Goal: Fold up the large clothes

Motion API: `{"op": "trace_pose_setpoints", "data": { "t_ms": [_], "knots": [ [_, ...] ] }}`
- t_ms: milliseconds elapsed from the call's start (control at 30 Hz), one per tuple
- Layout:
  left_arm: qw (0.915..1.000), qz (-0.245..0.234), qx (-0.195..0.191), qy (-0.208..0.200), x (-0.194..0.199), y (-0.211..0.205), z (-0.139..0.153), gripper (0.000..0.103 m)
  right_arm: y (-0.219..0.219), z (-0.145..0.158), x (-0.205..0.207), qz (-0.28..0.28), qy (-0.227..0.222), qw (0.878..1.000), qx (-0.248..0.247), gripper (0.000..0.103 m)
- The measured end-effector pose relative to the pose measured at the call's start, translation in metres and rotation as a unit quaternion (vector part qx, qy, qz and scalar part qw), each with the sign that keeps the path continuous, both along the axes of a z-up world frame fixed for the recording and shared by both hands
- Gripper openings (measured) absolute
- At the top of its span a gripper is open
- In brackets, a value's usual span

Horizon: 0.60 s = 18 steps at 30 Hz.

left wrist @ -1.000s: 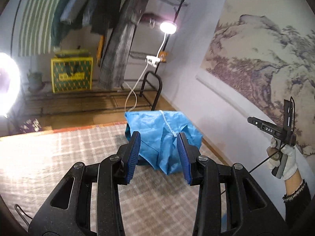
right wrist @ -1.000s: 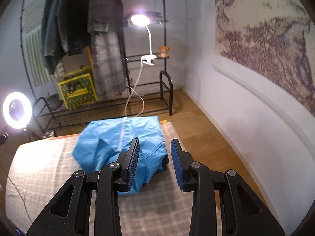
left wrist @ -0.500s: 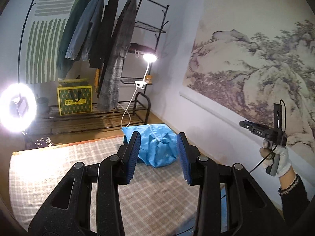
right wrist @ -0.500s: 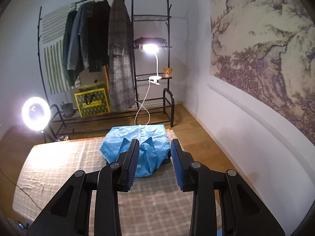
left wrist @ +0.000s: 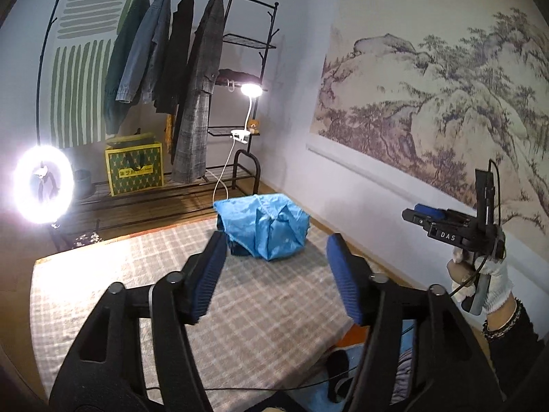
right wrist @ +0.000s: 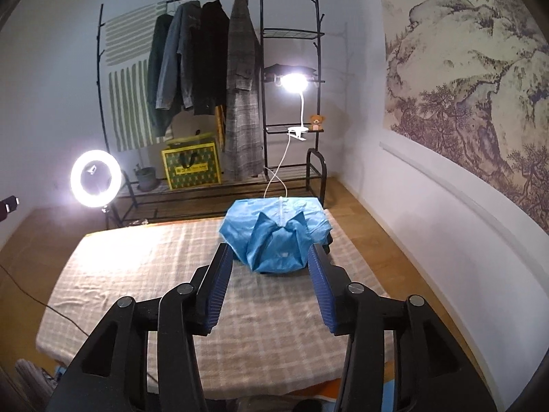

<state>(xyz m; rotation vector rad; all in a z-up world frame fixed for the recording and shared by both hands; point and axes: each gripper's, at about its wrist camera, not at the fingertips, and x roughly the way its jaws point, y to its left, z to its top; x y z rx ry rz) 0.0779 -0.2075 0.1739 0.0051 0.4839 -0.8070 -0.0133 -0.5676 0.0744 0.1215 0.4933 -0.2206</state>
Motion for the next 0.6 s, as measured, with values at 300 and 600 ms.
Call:
{"op": "trace_pose_setpoints", "data": {
  "t_ms": [300, 600],
  "knots": [
    [0.9995, 0.027, 0.015, 0.005, 0.004, -0.006, -0.060, 0.090, 0.025, -0.034, 0.012, -0.062, -0.009, 0.998, -0.011, 0.082],
    [0.9966, 0.065, 0.050, -0.006, 0.023, -0.014, -0.108, 0.099, 0.041, -0.065, 0.036, -0.070, -0.011, 0.997, -0.013, 0.084]
  ]
}}
